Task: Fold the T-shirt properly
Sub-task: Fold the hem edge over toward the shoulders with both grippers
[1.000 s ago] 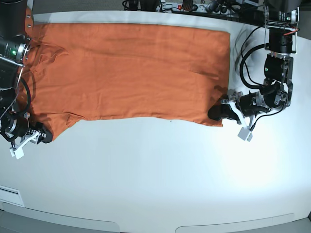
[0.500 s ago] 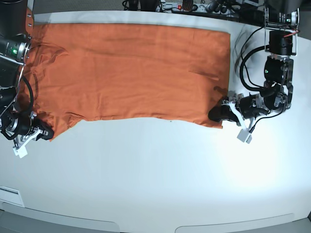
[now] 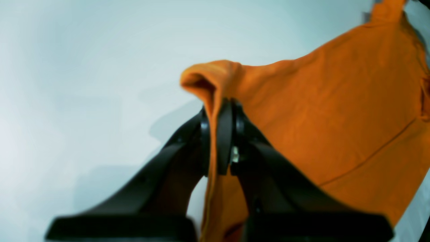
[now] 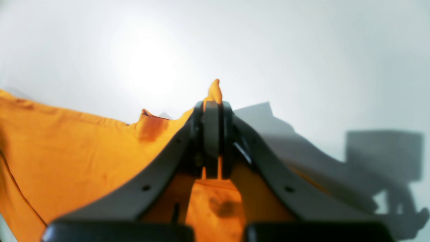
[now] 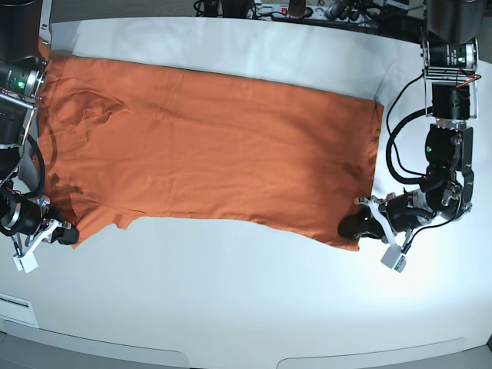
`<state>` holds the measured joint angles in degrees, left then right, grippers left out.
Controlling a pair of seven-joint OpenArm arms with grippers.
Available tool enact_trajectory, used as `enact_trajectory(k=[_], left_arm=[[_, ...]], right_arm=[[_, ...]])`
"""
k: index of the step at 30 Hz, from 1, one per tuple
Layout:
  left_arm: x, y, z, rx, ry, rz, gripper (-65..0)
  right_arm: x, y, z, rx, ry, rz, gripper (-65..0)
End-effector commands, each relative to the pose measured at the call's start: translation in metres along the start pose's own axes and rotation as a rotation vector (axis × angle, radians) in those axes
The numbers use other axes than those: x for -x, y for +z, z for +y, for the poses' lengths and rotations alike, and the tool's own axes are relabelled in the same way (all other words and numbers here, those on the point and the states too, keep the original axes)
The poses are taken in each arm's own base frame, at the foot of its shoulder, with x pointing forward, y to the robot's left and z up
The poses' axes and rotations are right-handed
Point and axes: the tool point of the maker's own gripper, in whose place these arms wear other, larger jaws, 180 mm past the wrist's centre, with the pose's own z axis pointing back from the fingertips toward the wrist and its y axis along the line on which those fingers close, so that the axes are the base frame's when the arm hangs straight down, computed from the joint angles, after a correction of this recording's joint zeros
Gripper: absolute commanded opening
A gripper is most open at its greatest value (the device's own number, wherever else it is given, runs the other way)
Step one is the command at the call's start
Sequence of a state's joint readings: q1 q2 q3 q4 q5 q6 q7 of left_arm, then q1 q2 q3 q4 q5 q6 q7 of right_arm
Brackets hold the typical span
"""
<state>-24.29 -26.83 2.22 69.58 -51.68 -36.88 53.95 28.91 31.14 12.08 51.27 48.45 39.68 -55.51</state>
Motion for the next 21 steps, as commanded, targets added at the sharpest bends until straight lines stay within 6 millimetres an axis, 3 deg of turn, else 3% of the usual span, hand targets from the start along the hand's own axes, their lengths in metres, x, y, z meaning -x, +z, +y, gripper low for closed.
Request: enact_trajectory(k=[1, 4, 8, 13, 21], left_arm=[[-0.026, 0.008, -0.007, 0.040, -0.052, -0.070, -65.0], [-0.023, 0.010, -0.017, 0.102, -0.019, -0.065, -65.0], [-0.022, 0.013, -0.028, 0.166, 0.014, -0.063, -65.0], [-0.026, 0.022, -0.029, 0.187, 0.021, -0.069, -65.0], [-0.031, 0.052, -0.018, 0.155, -0.022, -0.042, -65.0]], right_arm=[[-0.029, 0.016, -0.002, 0.010, 0.044, -0.072, -65.0], [-0.027, 0.025, 0.005, 0.006, 0.087, -0.079, -65.0], [-0.007, 0.038, 0.016, 0.012, 0.181, -0.044, -65.0], [0.018, 0.054, 0.028, 0.028, 0.292, 0.008, -65.0], [0.040, 0.071, 0.022, 0.056, 0.340, 0.075, -65.0]])
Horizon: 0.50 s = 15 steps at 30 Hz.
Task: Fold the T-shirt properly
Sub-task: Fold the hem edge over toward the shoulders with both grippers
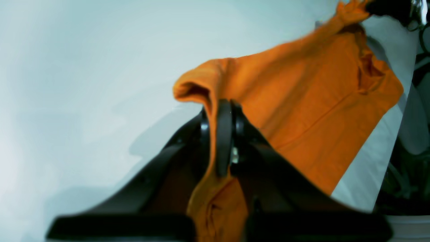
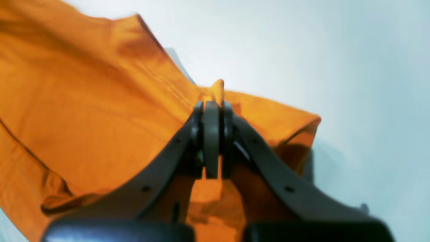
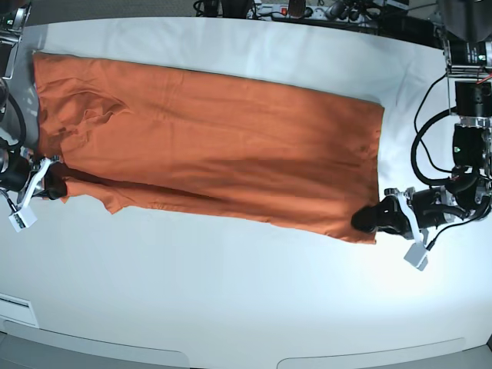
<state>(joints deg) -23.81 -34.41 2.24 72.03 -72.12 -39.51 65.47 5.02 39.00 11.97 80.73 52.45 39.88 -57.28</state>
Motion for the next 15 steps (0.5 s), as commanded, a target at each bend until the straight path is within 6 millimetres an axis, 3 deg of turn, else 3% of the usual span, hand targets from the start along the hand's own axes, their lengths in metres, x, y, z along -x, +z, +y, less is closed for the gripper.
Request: enact_trajectory(k=[1, 8, 15], left_arm=[[-0.023, 0.011, -0.002, 0.001, -0.044, -0.051, -65.0], [-0.008, 0.015, -0.010, 0.052, -0.010, 0.000, -65.0], [0.018, 0.012, -0.024, 0.101, 0.012, 0.061, -65.0]], right_arm=[[-0.021, 0.012, -0.007, 0.014, 0.023, -0.059, -65.0], [-0.024, 0.018, -0.012, 0.027, 0.017, -0.067, -65.0], [-0.029, 0.026, 0.008, -0.091, -0.044, -0.080, -65.0]])
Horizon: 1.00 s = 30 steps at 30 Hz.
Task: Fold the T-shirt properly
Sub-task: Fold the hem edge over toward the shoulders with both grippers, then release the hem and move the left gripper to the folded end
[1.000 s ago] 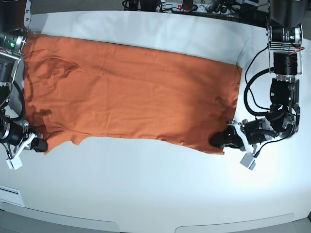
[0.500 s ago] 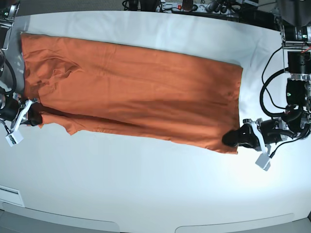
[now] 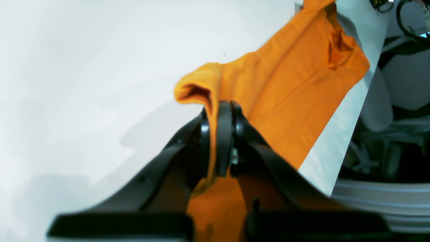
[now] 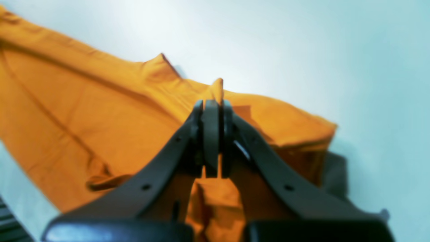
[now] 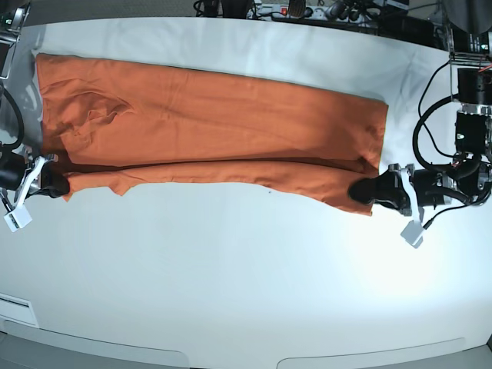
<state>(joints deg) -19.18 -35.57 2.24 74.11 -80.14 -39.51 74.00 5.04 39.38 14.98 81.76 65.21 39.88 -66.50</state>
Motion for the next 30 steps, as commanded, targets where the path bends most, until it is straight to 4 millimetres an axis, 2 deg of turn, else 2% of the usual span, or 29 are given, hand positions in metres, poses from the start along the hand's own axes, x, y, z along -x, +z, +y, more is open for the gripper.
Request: enact_trajectory(k=[1, 4, 10, 13, 22, 30], left_arm=[[-0.019, 0.010, -0.006, 0.003, -0.055, -0.038, -65.0], [-0.015, 0.010, -0.015, 0.009, -0.088, -0.020, -65.0], [-0.009, 0.018, -0.037, 0.006, -0.192, 0.037, -65.0], [-0.005, 0.024, -0.042, -0.004, -0.225, 0.067, -65.0], [0.013, 0.031, -0.049, 0.022, -0.190, 0.099, -65.0], [0.050, 0.030, -0.049, 0.034, -0.129, 0.190, -65.0]], right_arm=[[-0.020, 0.013, -0.003, 0.011, 0.032, -0.049, -65.0], [-0.013, 0.014, 0.006, -0.004, 0.049, -0.036, -65.0], [0.016, 0.015, 0.024, -0.005, 0.102, 0.049, -65.0], [0.026, 0.020, 0.018, 0.043, 0.122, 0.082, -65.0], [0.033, 0.043, 0.000, 0.114, 0.070, 0.055, -65.0], [0.056, 0.042, -0.003, 0.140, 0.064, 0.096, -65.0]])
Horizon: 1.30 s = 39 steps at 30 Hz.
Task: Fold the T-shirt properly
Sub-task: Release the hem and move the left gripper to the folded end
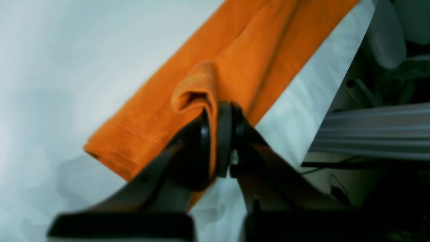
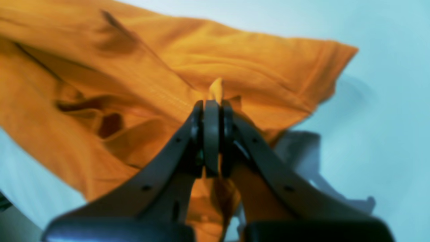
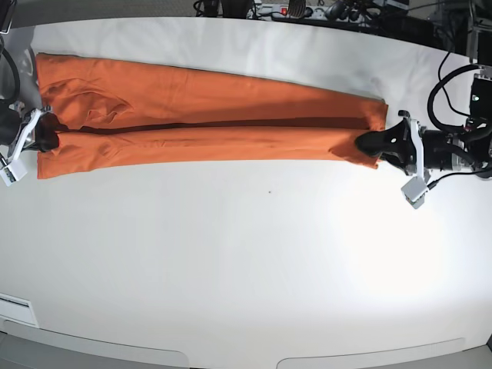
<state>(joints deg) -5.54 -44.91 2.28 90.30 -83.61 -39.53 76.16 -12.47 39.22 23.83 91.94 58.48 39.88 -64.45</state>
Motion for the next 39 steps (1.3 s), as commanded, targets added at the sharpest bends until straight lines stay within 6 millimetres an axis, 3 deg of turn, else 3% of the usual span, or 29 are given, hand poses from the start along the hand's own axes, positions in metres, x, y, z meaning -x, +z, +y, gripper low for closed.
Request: enact_trajectory(k=[1, 6, 10, 11, 14, 16, 17, 19, 21, 23, 26, 32, 36, 39], left_arm=[[-0.007, 0.008, -0.001, -0.003, -0.028, -0.008, -65.0], [0.010, 0.006, -0.003, 0.005, -0.013, 0.058, -65.0], [0.010, 0.006, -0.003, 0.005, -0.014, 0.062, -65.0], [0.010, 0.006, -0.003, 0.005, -0.014, 0.062, -61.0], [0.011, 0.006, -0.003, 0.005, -0.013, 0.062, -37.2], [0.009, 0.006, -0.002, 0.001, 0.002, 0.057, -23.7], [0.009, 0.006, -0.002, -0.003, 0.019, 0.055, -20.5], [0.012, 0.006, 0.002, -0.026, 0.026, 0.070, -19.9], [0.012, 0.006, 0.003, -0.031, 0.024, 0.074, -19.9], [0.013, 0.006, 0.003, -0.029, 0.016, 0.079, -19.9], [0.017, 0.007, 0.006, -0.045, 0.006, 0.097, -19.9], [0.018, 0.009, 0.011, -0.072, 0.007, 0.105, -19.9], [0.001, 0.020, 0.015, -0.097, 0.003, 0.022, -19.9], [-0.013, 0.035, 0.021, -0.140, -0.003, -0.046, -19.9]], right_arm=[[-0.016, 0.010, -0.008, 0.026, 0.033, -0.040, -65.0], [-0.015, 0.010, -0.009, 0.030, 0.035, -0.037, -65.0], [-0.016, 0.010, -0.009, 0.030, 0.035, -0.038, -65.0], [-0.016, 0.010, -0.009, 0.030, 0.035, -0.041, -65.0], [-0.018, 0.011, -0.008, 0.027, 0.035, -0.049, -63.6], [-0.021, 0.011, -0.005, 0.011, 0.028, -0.063, -46.2], [-0.022, 0.011, -0.005, 0.008, 0.026, -0.066, -38.3], [-0.025, 0.013, -0.001, -0.013, 0.017, -0.086, -34.2], [-0.034, 0.017, 0.006, -0.052, 0.003, -0.123, -36.2], [-0.044, 0.026, 0.016, -0.106, -0.007, -0.165, -43.0], [-0.058, 0.044, 0.037, -0.218, -0.019, -0.223, -65.0], [-0.027, 0.042, 0.043, -0.227, -0.085, -0.165, -65.0], [-0.025, 0.028, 0.059, -0.269, -0.169, -0.254, -65.0], [-0.020, 0.017, 0.048, -0.176, -0.183, -0.267, -65.0]])
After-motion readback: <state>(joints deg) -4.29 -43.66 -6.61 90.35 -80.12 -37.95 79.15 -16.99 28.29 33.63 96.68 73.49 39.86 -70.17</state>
